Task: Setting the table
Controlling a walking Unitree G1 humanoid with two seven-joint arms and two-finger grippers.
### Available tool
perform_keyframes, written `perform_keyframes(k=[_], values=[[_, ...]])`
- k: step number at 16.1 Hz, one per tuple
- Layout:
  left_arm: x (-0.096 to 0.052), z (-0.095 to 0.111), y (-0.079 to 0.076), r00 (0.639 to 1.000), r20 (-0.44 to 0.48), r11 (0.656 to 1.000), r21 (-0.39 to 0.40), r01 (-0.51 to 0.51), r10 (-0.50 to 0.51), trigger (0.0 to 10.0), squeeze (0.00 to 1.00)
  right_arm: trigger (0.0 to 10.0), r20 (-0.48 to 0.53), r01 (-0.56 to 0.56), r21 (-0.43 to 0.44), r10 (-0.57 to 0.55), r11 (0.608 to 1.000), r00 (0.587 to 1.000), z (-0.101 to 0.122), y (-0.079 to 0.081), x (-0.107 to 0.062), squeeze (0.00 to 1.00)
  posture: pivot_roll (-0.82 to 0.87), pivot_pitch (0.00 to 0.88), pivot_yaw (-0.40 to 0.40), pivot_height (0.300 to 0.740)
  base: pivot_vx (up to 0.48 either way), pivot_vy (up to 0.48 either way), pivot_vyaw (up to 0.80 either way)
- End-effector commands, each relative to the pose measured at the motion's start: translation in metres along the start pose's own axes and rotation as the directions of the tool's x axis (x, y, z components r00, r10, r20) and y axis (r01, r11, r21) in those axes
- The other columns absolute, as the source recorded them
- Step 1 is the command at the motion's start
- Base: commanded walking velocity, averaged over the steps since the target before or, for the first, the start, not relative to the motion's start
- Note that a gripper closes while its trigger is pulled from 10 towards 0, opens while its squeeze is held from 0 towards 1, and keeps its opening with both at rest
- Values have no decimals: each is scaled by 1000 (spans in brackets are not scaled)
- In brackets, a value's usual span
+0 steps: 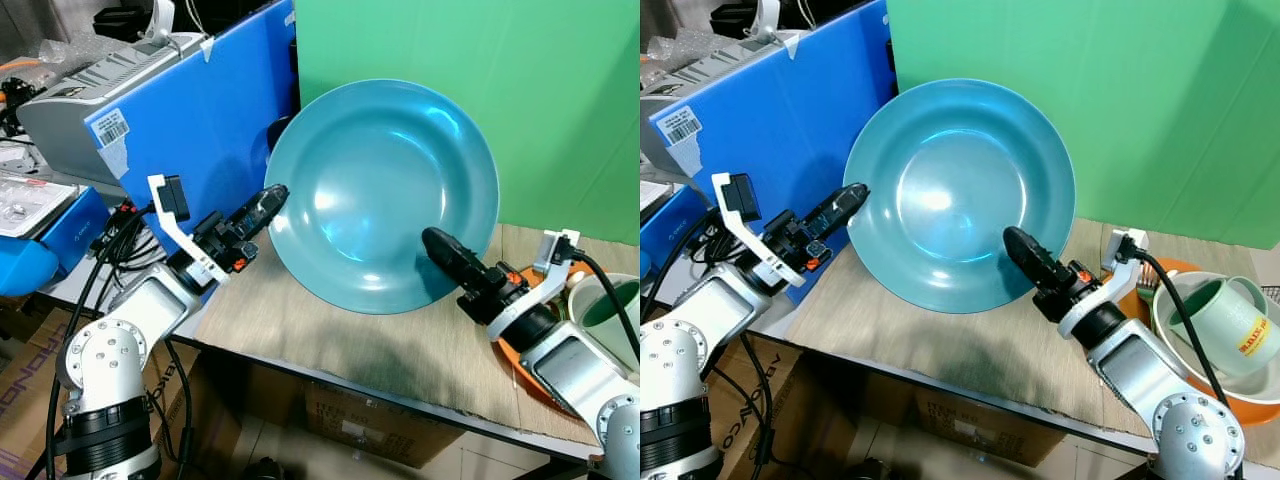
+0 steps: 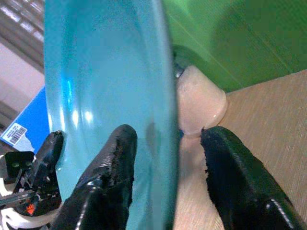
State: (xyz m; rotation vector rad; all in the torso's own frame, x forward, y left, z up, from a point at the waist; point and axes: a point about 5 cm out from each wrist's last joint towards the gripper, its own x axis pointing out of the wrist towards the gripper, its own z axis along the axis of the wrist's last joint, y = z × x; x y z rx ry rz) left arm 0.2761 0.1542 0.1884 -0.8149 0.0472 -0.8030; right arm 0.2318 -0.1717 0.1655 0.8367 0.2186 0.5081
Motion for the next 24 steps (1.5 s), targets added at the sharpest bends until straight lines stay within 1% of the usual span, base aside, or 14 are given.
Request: perform_keyframes(k=[1,11,18,20,21,22,24], values=[[2,3,-4,1000,0,1000,6,21,-21,0,0,0,-2,-21,-5,21,1000,1000,1,5,-1,0,82,0,54,740,0,0,0],[2,1,1,1000,-5,1000,3,-18,18,0,0,0,34,-28,-12,28,1000,999,6,7,-1,0,78,0,60,740,0,0,0],[4,1,1,1000,-10,1000,5,-15,15,0,0,0,20,-12,-36,13,999,1000,5,6,-1,0,76,0,64,740,0,0,0],[4,0,0,999,-30,1000,16,-26,27,0,0,0,20,-6,-42,7,999,1000,5,7,0,0,77,0,65,740,0,0,0],[5,1,1,999,-17,999,8,-38,38,10000,918,0,37,-11,-34,13,999,999,7,8,0,0,77,0,68,740,0,0,0],[5,3,2,999,-1,999,9,-45,45,10000,1000,0,72,6,-34,-3,999,997,11,8,1,0,77,0,72,740,0,0,0],[4,4,0,999,4,999,23,-34,34,10000,1000,0,126,19,-23,-16,1000,992,19,7,1,0,77,0,77,740,0,0,0]])
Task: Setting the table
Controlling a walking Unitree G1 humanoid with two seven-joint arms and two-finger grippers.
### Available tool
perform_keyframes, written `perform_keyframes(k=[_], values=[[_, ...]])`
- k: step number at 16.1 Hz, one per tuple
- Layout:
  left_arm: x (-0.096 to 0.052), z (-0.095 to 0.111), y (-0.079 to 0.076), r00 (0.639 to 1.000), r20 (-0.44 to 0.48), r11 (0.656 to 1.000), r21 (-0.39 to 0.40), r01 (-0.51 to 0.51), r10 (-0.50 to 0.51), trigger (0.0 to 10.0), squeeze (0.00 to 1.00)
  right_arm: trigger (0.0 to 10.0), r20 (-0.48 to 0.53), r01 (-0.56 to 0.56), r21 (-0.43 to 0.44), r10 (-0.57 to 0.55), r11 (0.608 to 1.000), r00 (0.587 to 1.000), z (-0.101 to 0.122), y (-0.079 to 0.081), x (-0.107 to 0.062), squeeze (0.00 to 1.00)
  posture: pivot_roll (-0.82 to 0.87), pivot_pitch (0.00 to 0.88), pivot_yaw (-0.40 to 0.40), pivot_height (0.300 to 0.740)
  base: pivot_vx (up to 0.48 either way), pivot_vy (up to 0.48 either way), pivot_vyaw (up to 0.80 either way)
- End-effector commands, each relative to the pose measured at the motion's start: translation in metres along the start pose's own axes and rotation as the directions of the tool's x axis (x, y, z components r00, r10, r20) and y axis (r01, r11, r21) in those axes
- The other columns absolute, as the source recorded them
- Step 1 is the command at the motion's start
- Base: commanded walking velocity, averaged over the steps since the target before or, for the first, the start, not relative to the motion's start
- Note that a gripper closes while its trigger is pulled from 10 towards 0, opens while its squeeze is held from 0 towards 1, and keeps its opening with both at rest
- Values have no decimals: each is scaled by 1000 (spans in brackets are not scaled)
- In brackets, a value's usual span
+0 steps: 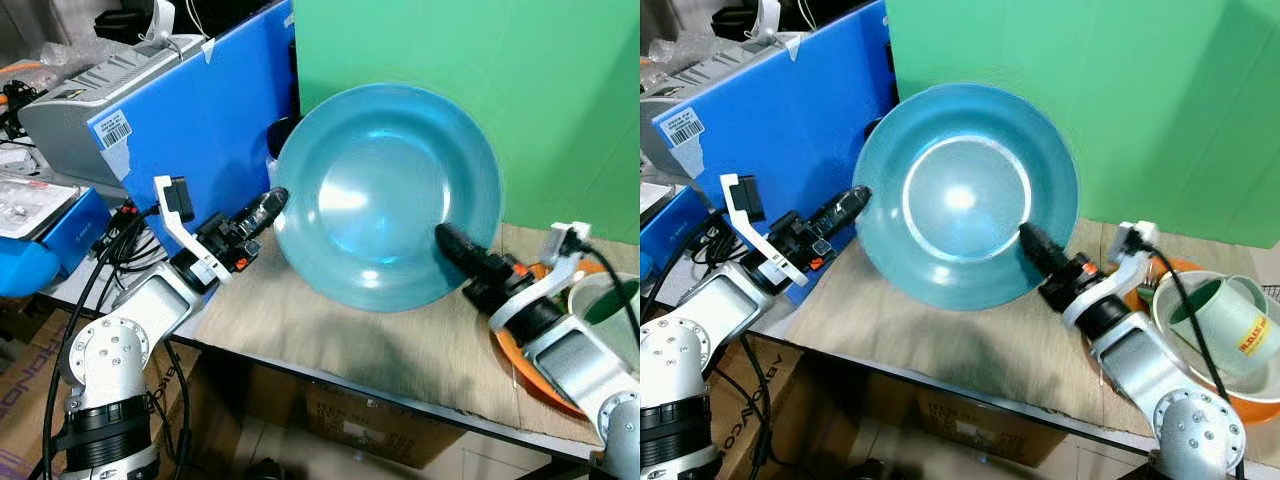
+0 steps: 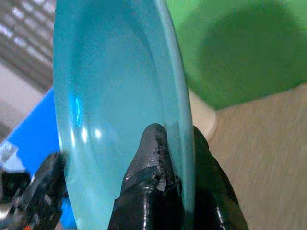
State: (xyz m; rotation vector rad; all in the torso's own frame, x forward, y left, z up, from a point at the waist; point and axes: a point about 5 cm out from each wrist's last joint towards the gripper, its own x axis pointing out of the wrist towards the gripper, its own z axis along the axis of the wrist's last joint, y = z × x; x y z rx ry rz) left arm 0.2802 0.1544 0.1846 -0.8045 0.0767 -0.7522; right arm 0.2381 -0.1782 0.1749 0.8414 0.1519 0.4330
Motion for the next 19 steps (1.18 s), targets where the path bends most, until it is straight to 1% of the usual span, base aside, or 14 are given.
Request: perform_keyframes(k=[1,4,5,6,7,8,9,10,11,12,13,16,18,19], values=[[0,5,-6,1000,10,999,46,16,-17,10000,1000,0,76,-17,-1,18,1000,997,13,7,0,0,77,0,81,740,0,0,0],[-3,-1,-13,999,-12,997,65,35,-34,10000,1000,0,209,29,60,-41,998,977,31,5,-1,0,75,0,91,740,0,0,0],[-6,-5,-14,999,-35,992,128,7,-2,10000,145,0,260,58,18,-61,998,964,40,7,-3,0,72,0,95,740,0,0,0],[-6,-8,-14,997,-61,977,212,-27,41,10000,0,0,263,62,-13,-57,998,963,43,11,-4,0,72,0,95,740,0,0,0],[-6,-10,-12,994,-70,957,285,-60,83,10000,0,0,263,72,-50,-56,996,963,44,13,-4,0,71,0,95,740,0,0,0],[-1,-9,-9,978,-7,854,488,-179,209,10000,0,0,243,88,-180,-42,980,969,42,24,-5,0,69,0,97,740,0,0,0],[-1,-6,-9,970,31,819,530,-221,242,10000,0,0,252,96,-216,-39,972,967,41,29,-5,0,69,0,97,740,0,0,0],[0,-2,-11,960,67,751,609,-256,273,10000,0,10000,268,132,-300,-49,945,962,38,36,-6,0,66,0,98,740,0,0,0],[2,-5,-20,965,60,687,691,-224,255,10000,0,10000,284,161,-397,-46,904,958,32,44,-6,0,64,0,99,740,0,0,0],[4,-8,-27,970,62,678,705,-208,234,10000,0,10000,298,165,-467,-21,869,954,30,51,-6,0,63,0,99,740,0,0,0],[8,-10,-32,974,75,677,708,-204,215,10000,0,10000,299,157,-484,-6,861,954,26,57,-4,0,63,0,99,740,0,0,0],[15,-19,-36,977,101,633,748,-200,190,10000,0,10000,331,173,-495,1,852,944,20,64,-2,0,61,0,101,740,0,0,-533],[13,-17,-35,971,127,600,768,-225,202,10000,0,10000,394,224,-516,-4,827,919,22,64,-5,0,61,0,101,740,0,0,-800],[11,-16,-33,969,136,597,767,-236,209,10000,0,10000,412,242,-536,1,809,911,24,65,-7,0,66,0,94,740,0,0,-800]])
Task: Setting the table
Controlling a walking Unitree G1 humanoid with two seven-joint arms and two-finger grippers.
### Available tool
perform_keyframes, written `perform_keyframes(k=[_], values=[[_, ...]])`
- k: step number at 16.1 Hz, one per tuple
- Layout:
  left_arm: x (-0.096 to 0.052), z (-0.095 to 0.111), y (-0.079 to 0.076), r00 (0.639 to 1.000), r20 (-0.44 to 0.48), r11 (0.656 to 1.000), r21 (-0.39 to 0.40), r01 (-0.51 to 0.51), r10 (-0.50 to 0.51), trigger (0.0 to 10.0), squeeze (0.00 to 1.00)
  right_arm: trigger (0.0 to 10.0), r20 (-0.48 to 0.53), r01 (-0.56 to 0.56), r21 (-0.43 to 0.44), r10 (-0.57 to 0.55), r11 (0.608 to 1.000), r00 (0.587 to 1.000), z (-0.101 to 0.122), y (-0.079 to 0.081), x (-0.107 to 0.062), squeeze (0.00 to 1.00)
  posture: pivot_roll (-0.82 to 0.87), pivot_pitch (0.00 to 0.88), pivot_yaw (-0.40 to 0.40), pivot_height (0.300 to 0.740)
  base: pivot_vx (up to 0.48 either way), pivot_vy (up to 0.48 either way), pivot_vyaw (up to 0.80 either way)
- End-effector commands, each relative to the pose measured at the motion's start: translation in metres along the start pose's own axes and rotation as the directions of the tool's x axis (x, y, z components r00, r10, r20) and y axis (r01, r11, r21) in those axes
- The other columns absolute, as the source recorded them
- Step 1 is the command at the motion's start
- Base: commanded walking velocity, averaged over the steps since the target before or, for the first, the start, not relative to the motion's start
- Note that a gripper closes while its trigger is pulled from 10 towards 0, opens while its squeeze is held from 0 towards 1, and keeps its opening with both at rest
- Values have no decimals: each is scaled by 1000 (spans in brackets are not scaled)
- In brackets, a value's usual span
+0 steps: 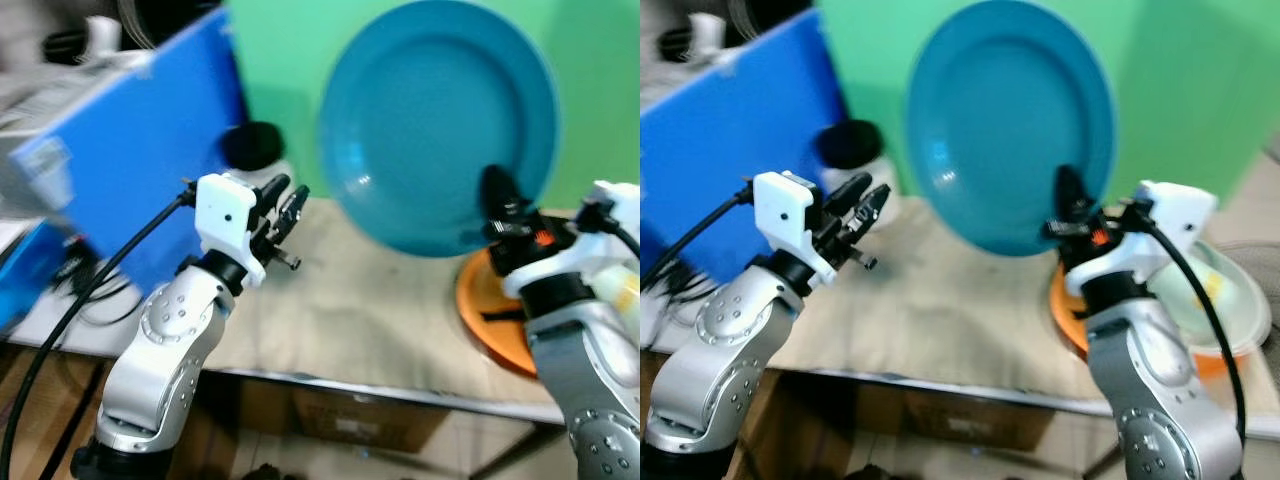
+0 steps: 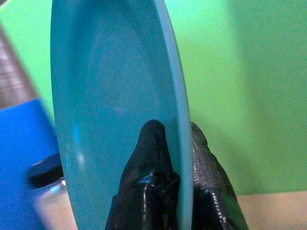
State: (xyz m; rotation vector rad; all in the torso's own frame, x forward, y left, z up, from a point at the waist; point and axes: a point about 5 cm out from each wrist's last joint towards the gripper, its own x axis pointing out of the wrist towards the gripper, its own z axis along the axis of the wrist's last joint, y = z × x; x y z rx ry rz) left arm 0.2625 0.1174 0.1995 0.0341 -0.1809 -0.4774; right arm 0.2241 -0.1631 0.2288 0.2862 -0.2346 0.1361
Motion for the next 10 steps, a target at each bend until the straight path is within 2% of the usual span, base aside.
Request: perform_keyframes(k=[1,6,8,10], values=[[-3,-1,7,999,-5,999,13,-41,42,10000,0,10000,76,-14,-33,16,999,997,12,5,-3,0,67,0,91,740,0,0,-800],[1,4,7,998,29,998,-7,-56,56,10000,0,10000,110,-36,-34,39,999,993,17,10,-3,0,59,0,95,740,0,0,-800],[2,6,12,995,30,996,3,-90,90,10000,0,10000,98,-55,-17,57,998,994,15,13,-2,0,61,0,91,740,0,0,-800],[1,8,16,994,35,994,48,-102,100,10000,0,10000,78,-63,-23,64,998,995,11,16,0,0,63,0,88,740,0,0,-800]])
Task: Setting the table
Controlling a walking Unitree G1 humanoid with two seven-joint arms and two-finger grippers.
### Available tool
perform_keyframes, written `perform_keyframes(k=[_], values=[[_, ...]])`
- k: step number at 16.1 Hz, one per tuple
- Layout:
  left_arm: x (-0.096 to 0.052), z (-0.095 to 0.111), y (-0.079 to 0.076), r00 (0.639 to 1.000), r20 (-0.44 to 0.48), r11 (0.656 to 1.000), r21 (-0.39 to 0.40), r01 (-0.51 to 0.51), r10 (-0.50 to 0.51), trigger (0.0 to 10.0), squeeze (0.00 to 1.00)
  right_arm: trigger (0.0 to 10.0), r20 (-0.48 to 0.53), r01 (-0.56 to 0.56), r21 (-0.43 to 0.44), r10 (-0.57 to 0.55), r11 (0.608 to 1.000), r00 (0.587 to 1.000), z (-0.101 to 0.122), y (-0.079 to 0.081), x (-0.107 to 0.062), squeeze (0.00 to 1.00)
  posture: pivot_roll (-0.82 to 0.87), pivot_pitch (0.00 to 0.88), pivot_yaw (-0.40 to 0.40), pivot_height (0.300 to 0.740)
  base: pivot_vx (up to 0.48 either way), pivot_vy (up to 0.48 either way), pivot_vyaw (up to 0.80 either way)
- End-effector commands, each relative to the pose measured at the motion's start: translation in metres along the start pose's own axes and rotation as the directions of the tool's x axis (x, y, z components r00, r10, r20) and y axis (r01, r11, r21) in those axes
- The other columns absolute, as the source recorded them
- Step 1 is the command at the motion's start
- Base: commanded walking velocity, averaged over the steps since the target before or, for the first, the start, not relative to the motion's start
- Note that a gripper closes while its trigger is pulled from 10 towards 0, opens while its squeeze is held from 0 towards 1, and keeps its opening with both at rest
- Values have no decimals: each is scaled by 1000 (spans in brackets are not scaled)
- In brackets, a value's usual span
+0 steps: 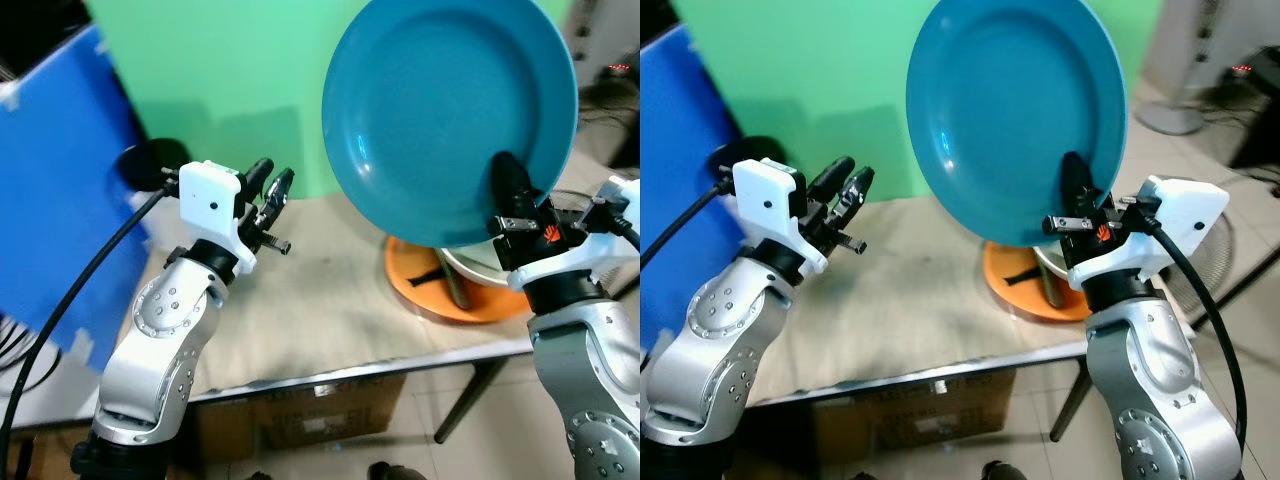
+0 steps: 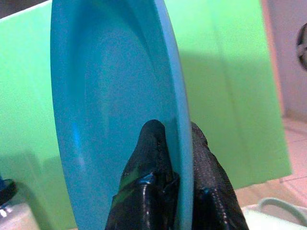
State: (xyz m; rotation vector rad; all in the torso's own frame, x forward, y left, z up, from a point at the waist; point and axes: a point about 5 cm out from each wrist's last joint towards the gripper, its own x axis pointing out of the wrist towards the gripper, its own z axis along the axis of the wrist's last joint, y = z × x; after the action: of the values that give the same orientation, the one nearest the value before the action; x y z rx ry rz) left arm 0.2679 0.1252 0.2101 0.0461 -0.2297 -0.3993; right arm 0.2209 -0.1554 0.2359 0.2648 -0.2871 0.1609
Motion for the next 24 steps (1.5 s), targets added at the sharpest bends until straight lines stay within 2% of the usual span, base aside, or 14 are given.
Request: perform_keyframes(k=[1,8,13,16,17,21,24], values=[[-2,-1,7,1000,-5,999,24,-28,28,10000,0,10000,31,-27,-3,27,1000,999,6,6,2,0,64,0,86,740,0,0,-800],[1,6,7,998,20,999,-4,-52,52,10000,0,10000,59,-22,21,21,1000,998,12,5,3,0,61,0,85,740,0,0,-800],[3,6,3,999,25,999,-7,-37,37,10000,0,10000,85,86,31,-89,996,992,16,-12,4,0,60,0,84,740,0,0,-800],[1,-2,3,999,-14,999,-23,-41,41,10000,0,10000,45,202,-68,-199,977,979,9,-26,-1,0,48,0,80,740,0,0,-800],[-1,-6,3,999,-26,999,-14,-35,35,10000,0,10000,42,270,-101,-267,958,963,6,-36,-6,0,48,0,80,740,0,0,-800],[-1,-7,0,1000,-14,999,36,-5,5,10000,0,10000,11,368,-168,-371,915,929,-3,-54,-21,0,42,0,81,740,0,0,-800],[-6,-19,-8,996,-65,998,12,66,-65,10000,0,10000,-48,365,-159,-376,917,925,-12,-51,-22,0,34,0,87,740,0,0,-800]])
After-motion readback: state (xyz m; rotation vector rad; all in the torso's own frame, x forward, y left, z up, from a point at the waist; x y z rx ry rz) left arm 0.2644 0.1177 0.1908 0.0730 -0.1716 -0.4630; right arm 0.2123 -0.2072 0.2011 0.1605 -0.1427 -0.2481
